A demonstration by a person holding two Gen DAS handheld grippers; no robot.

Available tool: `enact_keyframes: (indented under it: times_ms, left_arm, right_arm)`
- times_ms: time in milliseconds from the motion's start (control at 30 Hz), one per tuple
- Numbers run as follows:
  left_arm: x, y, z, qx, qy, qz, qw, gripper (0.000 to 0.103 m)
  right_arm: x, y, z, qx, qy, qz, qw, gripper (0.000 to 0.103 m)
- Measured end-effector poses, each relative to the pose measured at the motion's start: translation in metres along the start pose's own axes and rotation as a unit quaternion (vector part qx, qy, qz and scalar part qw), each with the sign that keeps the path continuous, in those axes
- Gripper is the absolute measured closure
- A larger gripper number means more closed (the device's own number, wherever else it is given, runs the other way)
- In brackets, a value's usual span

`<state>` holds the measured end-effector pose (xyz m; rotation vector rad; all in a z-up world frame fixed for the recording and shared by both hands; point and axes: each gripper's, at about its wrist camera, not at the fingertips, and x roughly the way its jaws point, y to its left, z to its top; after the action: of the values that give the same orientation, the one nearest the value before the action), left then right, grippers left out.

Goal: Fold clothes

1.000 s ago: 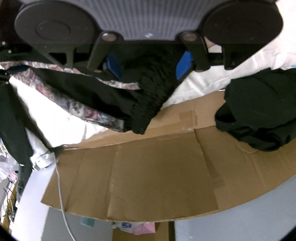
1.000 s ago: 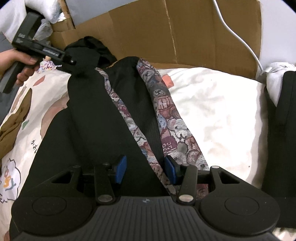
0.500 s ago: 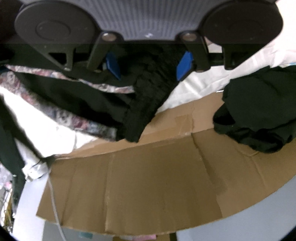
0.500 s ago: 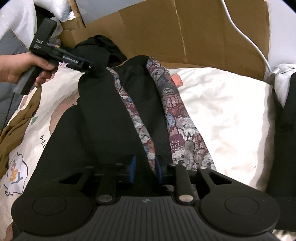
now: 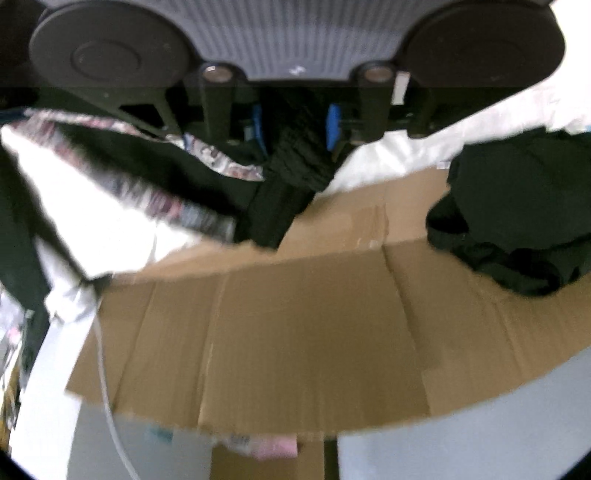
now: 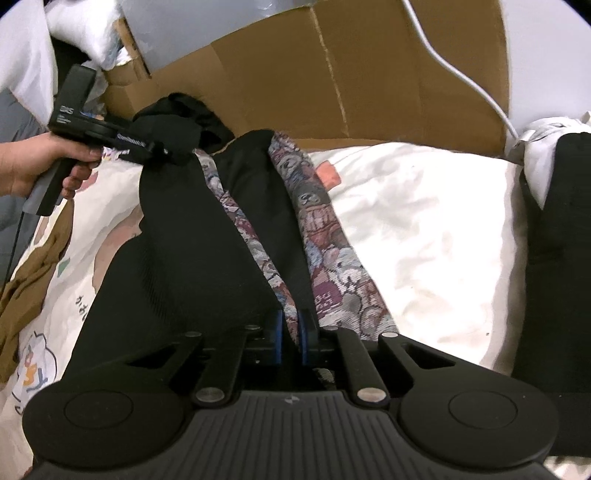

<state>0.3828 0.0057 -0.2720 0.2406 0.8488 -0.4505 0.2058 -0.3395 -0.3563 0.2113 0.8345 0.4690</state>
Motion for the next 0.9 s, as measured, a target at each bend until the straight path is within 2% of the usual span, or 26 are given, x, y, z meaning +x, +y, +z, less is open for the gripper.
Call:
enact_keyframes:
  times_ms: [100,367,567,900]
  left_arm:
    - [-0.003,-0.005,0.013,-0.006,-0.014,-0.005,0.9999,0.070]
    - [0.016,-0.024,0.033,0.008,-0.002,0.012,0.9999,0.070]
    - [0.033,-0.023,0.032,-0.008,-0.005,0.029,0.9995,0.070]
    - [0.054,-0.027,0.030,-0.027,-0.037,0.043,0.9980,0.070]
  right_arm:
    - [-0.003,-0.006,0.001,0.014,-0.008,-0.007,1.000,0.094]
    - [-0.006,-0.021,0.004,0.048,-0.020,-0.032,0.998,0.094]
    - [-0.009,-0.030,0.004,0.064,-0.028,-0.039,0.997,0.094]
    - [-0.008,-0.033,0.002,0.069,-0.030,-0.044,0.996,0.096]
